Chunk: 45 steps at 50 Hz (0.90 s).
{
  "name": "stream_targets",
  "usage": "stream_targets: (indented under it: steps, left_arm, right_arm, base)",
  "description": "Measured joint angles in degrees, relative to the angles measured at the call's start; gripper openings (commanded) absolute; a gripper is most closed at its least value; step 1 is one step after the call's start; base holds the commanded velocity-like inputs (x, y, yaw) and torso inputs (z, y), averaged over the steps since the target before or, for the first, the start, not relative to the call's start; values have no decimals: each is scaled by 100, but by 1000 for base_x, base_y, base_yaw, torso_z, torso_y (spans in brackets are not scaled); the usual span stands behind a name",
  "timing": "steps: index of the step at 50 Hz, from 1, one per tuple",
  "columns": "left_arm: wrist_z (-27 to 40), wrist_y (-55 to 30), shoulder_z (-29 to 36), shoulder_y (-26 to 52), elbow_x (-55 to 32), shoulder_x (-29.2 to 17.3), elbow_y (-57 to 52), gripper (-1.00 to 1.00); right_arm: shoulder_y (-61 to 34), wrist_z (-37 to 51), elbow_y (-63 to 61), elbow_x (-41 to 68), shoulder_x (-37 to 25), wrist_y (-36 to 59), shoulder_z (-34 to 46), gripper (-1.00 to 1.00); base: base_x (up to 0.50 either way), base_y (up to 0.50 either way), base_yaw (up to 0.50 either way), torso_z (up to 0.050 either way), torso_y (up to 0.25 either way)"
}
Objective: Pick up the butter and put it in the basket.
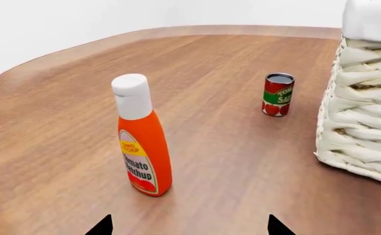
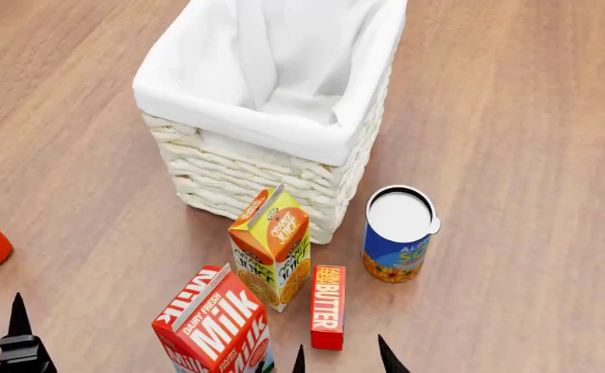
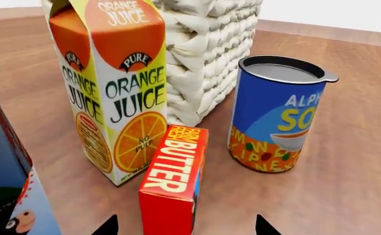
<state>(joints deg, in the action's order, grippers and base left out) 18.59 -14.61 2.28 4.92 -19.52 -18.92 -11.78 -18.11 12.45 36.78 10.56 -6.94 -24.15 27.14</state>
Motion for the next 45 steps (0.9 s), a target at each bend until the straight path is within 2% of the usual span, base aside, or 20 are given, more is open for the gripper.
stream_targets:
  steps: [22,45]
  left_arm:
    - [10,48,45,-46,-23,-37,-25,100]
    - [32,90,87,-70,-45,-64,-18,100]
  right_arm:
    - [-681,-831,1445,787,286,-651,-145,100]
    - [-795,-733,1028,991,149,-229,25,100]
  base:
    - [0,0,0,0,0]
    - [0,0,0,0,0]
